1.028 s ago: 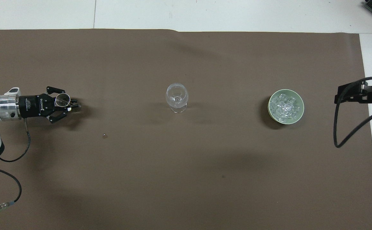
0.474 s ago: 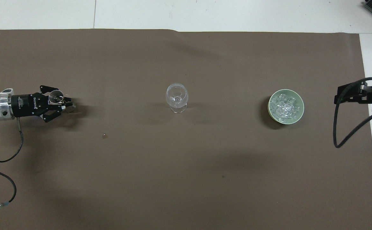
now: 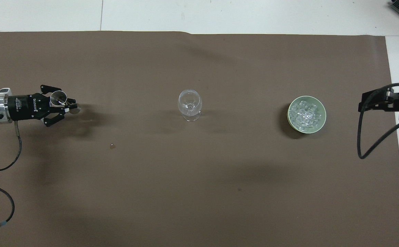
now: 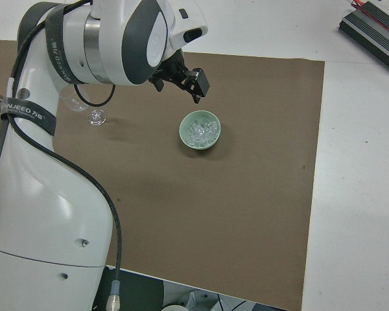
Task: Pour wine and add ice with both arms
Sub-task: 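Lift the jigger with the left gripper and carry it toward the glass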
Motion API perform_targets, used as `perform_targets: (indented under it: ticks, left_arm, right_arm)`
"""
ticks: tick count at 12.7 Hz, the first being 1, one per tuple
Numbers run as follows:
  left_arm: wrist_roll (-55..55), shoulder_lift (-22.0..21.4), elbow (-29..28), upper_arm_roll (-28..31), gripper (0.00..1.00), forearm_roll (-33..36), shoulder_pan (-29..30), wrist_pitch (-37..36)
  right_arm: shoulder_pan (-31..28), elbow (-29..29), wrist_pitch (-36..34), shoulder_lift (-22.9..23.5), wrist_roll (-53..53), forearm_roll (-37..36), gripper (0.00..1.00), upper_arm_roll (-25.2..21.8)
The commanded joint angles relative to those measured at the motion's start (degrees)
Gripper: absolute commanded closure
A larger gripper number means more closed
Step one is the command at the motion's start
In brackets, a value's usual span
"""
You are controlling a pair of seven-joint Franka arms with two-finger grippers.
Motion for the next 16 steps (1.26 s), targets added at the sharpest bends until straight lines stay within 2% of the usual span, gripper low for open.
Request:
perform_targets:
  ticks: [1, 6, 10, 16]
  left_arm:
    - [-4.6, -2.3, 0.4, -1.8, 1.00, -0.8, 0.5, -0.2]
    - [-13.7, -5.5, 0.4, -4.6, 1.00, -1.1, -0.3, 1.8]
    - [-16.7, -8.4, 0.2, -4.7, 1.00, -1.4, -3.5, 4.2]
    - [-17.5, -13.4, -0.4, -10.6, 1.00, -0.7, -5.5, 9.5]
  right_arm:
    - [-0.8, -1.7, 0.4, -1.4, -0.5, 0.5, 0.00, 0.3]
    - [-1.0, -1.7, 0.4, -1.4, -0.5, 0.5, 0.00, 0.2]
    - [-1.1, -1.7, 0.4, -1.4, -1.3, 0.5, 0.00, 0.2]
    - [-1.5, -1.7, 0.4, -1.4, -1.4, 0.5, 0.00, 0.2]
